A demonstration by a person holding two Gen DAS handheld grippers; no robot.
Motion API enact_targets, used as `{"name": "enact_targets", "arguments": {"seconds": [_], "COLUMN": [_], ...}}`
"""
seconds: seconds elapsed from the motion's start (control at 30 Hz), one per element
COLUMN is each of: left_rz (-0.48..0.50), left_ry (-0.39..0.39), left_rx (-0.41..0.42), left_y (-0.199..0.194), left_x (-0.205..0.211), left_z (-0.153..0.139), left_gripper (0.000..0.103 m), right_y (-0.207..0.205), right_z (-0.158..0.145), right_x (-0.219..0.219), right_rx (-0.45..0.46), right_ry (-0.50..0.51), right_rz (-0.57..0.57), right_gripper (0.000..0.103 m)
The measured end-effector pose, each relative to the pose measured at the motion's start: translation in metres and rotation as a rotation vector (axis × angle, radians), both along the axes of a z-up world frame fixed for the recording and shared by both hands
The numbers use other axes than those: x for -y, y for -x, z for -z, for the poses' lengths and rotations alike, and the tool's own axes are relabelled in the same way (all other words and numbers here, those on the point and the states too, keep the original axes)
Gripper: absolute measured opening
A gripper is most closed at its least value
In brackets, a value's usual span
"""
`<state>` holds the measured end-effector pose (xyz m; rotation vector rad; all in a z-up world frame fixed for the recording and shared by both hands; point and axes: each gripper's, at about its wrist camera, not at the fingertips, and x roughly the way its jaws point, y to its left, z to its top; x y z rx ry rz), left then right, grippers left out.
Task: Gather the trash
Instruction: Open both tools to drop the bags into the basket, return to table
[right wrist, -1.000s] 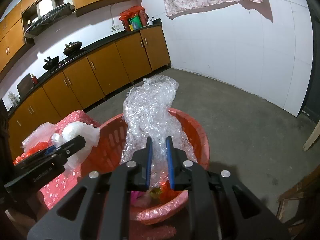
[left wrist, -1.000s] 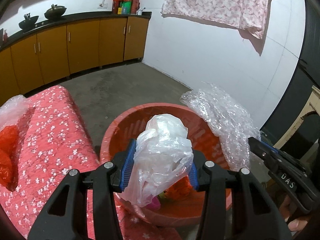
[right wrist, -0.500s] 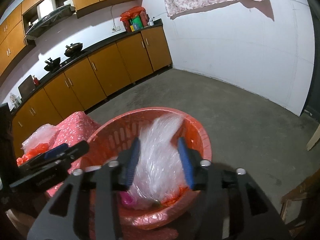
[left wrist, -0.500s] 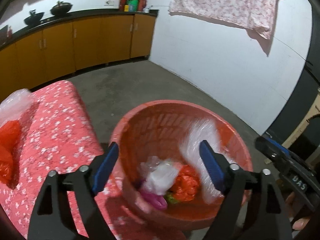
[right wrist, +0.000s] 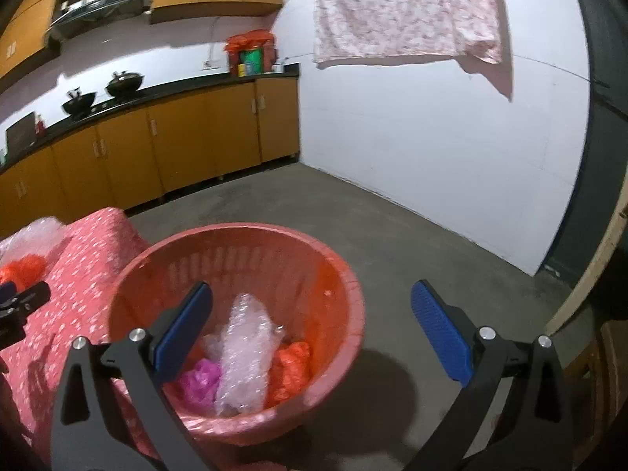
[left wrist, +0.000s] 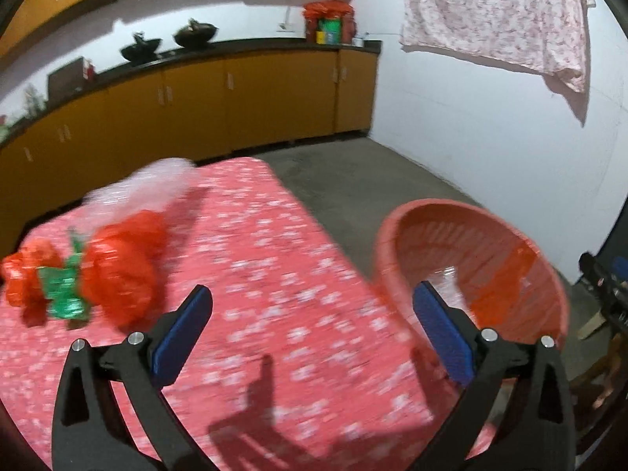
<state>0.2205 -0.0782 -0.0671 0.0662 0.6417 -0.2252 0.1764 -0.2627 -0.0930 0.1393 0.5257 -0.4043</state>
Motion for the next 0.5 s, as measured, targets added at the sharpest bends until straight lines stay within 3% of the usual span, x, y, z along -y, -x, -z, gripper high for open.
{"name": "enact_targets", "arguments": {"seconds": [0.27,0.5], "left_rz": [-0.122,-0.337], "left_ry": [-0.074,-0.081], "left_rx": [-0.005,-0.057], "left_y": [0.027,0.044], "left_x": [-0.088,-0.184], "left_z": [0.008,0.017], "left_gripper": [0.101,0.101], "right_y": [-0.013,-0.035], "right_z": [-0.013,-0.02], "right_x": [-0.057,-0.128], "right_rx": [0.001,-0.032], "right_ry": [-0.036,-0.084], "right_rz": [-0.159,-0.35], "right_gripper": [0.099,0.099]}}
